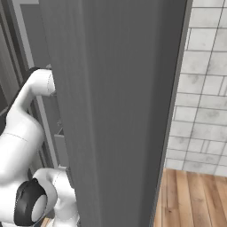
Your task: Take the fish out of the fridge, briefly rinse it in the sink, and place it on the tray next to the sink.
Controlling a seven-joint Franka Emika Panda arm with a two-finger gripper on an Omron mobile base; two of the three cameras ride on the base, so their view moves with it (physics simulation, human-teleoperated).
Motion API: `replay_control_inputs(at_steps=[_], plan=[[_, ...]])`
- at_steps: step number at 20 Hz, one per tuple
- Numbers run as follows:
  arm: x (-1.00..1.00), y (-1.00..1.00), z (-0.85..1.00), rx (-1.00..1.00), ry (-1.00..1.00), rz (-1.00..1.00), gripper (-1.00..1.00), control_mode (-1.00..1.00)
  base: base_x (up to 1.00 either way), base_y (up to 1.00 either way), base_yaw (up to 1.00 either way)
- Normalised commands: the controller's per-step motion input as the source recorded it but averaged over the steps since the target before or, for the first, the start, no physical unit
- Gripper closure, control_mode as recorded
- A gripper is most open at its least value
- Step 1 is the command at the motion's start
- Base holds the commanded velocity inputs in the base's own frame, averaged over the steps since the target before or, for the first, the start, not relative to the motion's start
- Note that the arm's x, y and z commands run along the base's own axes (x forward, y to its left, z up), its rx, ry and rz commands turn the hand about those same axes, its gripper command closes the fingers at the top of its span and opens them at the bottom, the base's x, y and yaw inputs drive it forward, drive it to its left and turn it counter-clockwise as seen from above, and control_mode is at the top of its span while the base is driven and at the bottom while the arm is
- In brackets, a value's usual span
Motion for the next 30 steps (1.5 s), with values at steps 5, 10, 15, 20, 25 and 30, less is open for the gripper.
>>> replay_control_inputs(at_steps=[5, 10, 15, 20, 25, 30], plan=[[-0.06, 0.0, 0.07, 0.0, -0.17, 0.0, -1.0, -1.0, 0.0, 0.0, 0.0], [-0.43, 0.0, 0.47, -0.01, -0.44, 0.0, -1.0, -1.0, 0.0, 0.0, 0.0], [-0.18, -0.03, 0.6, -0.04, -0.43, 0.0, -1.0, -1.0, 0.0, 0.0, 0.0], [0.06, -0.25, 0.8, 0.0, -0.26, 0.0, -1.0, -1.0, 0.0, 0.0, 0.0], [0.47, -0.49, 0.7, 0.04, -0.11, 0.0, -1.0, -1.0, 0.0, 0.0, 0.0], [0.63, -0.36, 0.37, 0.1, 0.0, 0.0, -1.0, -1.0, 0.0, 0.0, 0.0]])
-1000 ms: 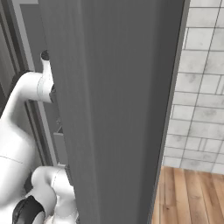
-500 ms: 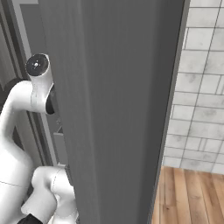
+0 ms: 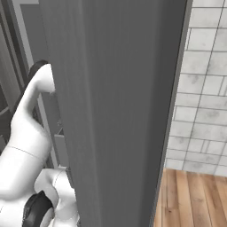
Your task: Take the fish out of the fridge, briefly rinse it in the sink, and place it on the tray next to the sink.
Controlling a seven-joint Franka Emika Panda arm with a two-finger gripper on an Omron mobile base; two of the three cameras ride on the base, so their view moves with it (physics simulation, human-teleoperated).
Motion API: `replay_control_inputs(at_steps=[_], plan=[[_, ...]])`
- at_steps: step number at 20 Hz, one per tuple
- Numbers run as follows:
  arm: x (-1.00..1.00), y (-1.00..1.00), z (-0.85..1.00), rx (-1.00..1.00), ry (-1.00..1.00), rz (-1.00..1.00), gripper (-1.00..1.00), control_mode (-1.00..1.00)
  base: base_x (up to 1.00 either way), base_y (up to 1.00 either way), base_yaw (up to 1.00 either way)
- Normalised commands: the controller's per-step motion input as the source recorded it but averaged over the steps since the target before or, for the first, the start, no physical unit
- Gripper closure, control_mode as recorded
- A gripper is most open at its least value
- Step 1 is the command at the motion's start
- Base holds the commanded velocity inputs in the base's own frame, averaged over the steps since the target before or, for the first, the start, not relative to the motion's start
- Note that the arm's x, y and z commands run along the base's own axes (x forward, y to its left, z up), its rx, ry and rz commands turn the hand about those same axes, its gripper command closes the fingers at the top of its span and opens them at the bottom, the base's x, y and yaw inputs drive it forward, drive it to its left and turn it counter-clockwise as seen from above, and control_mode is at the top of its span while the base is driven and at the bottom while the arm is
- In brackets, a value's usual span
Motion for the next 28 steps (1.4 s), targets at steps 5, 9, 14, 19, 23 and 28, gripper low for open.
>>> replay_control_inputs(at_steps=[5, 9, 14, 19, 23, 28], plan=[[0.77, -0.02, 0.01, 0.01, 0.0, 0.0, -1.0, -1.0, 0.0, 0.0, 0.0], [0.65, 0.0, -0.01, 0.0, 0.0, 0.0, -1.0, -1.0, 0.0, 0.0, 0.0], [0.59, 0.03, -0.09, 0.0, 0.0, 0.0, -1.0, -1.0, 0.0, 0.0, 0.0], [0.24, 0.14, -0.12, 0.0, 0.0, 0.0, -1.0, -1.0, 0.0, 0.0, 0.0], [0.0, 0.2, -0.11, 0.0, 0.0, 0.02, -1.0, -1.0, 0.0, 0.0, 0.0], [0.11, 0.22, -0.18, -0.04, 0.0, 0.02, -1.0, -1.0, 0.0, 0.0, 0.0]])
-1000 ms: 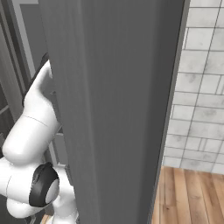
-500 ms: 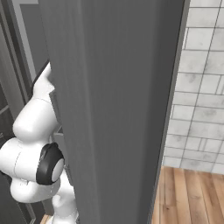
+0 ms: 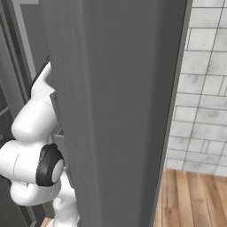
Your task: Take the fish out of the fridge, briefly rinse it in the sink, and place it on the tray next to the sink.
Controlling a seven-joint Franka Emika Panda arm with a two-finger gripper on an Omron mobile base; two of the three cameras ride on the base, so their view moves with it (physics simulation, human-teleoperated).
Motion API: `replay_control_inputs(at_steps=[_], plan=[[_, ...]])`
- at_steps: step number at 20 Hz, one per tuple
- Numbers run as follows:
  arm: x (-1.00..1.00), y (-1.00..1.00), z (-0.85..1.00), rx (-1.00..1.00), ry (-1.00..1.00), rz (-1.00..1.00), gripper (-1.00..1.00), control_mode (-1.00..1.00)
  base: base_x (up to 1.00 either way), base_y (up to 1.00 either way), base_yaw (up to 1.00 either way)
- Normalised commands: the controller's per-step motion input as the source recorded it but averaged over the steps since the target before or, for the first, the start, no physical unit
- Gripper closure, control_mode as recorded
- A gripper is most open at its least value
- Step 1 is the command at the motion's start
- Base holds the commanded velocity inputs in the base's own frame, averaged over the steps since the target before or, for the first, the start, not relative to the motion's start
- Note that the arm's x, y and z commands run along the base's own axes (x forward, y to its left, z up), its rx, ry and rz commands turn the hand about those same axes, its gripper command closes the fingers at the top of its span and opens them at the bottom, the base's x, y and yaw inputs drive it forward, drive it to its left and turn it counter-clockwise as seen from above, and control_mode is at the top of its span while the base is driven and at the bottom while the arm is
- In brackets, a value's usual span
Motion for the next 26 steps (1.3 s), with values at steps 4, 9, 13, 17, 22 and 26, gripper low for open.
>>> replay_control_inputs(at_steps=[4, 9, 13, 17, 22, 26], plan=[[0.52, 0.02, -0.19, -0.05, 0.0, 0.0, -1.0, -1.0, 0.0, 0.0, 0.0], [0.55, -0.01, -0.11, -0.01, 0.01, 0.0, -1.0, -1.0, 0.0, 0.0, 0.0], [0.54, -0.04, -0.1, 0.0, 0.03, 0.0, -1.0, -1.0, 0.0, 0.0, 0.0], [0.51, -0.07, -0.13, 0.0, 0.02, 0.0, -1.0, -1.0, 0.0, 0.0, 0.0], [0.55, -0.1, -0.14, 0.0, 0.0, 0.0, -1.0, -1.0, 0.0, 0.0, 0.0], [0.57, -0.01, -0.2, 0.0, 0.0, 0.0, -1.0, -1.0, 0.0, 0.0, 0.0]])
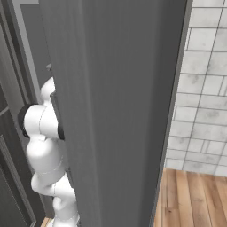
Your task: Take the fish out of the fridge, briefly rinse it in the sink, and place it on the tray next to the sink.
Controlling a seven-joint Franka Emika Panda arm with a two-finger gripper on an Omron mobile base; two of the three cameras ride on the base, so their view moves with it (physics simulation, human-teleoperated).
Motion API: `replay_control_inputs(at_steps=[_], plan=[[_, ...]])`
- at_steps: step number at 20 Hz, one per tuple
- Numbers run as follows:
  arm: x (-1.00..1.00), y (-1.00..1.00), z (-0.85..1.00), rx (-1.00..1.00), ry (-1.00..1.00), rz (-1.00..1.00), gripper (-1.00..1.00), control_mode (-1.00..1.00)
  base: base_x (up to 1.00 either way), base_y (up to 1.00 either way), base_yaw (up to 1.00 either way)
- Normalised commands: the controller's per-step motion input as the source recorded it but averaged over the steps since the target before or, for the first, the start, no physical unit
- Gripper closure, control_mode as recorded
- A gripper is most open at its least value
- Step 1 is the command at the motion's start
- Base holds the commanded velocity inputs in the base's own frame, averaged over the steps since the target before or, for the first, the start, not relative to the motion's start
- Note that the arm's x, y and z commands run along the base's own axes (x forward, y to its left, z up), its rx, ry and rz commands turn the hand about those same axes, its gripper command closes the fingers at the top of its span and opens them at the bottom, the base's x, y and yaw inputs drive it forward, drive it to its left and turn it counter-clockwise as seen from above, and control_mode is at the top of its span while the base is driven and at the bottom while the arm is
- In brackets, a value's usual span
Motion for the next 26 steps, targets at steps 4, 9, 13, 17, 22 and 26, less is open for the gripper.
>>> replay_control_inputs(at_steps=[4, 9, 13, 17, 22, 26], plan=[[0.54, 0.0, -0.18, 0.0, 0.0, 0.0, -1.0, -1.0, 0.0, 0.0, 0.0], [0.63, 0.0, -0.2, 0.0, 0.0, 0.0, 1.0, -1.0, 0.0, 0.0, 0.0], [0.56, 0.0, -0.18, -0.01, 0.0, 0.0, 1.0, -1.0, 0.0, 0.0, 0.0], [0.09, 0.0, -0.17, 0.0, 0.0, 0.0, 1.0, -1.0, 0.0, 0.0, 0.0], [-0.34, 0.0, -0.19, 0.0, 0.09, 0.0, 1.0, -1.0, 0.0, 0.0, 0.0], [-1.0, 0.0, -0.02, 0.0, -0.06, 0.0, 1.0, -1.0, 0.0, 0.0, 0.0]])
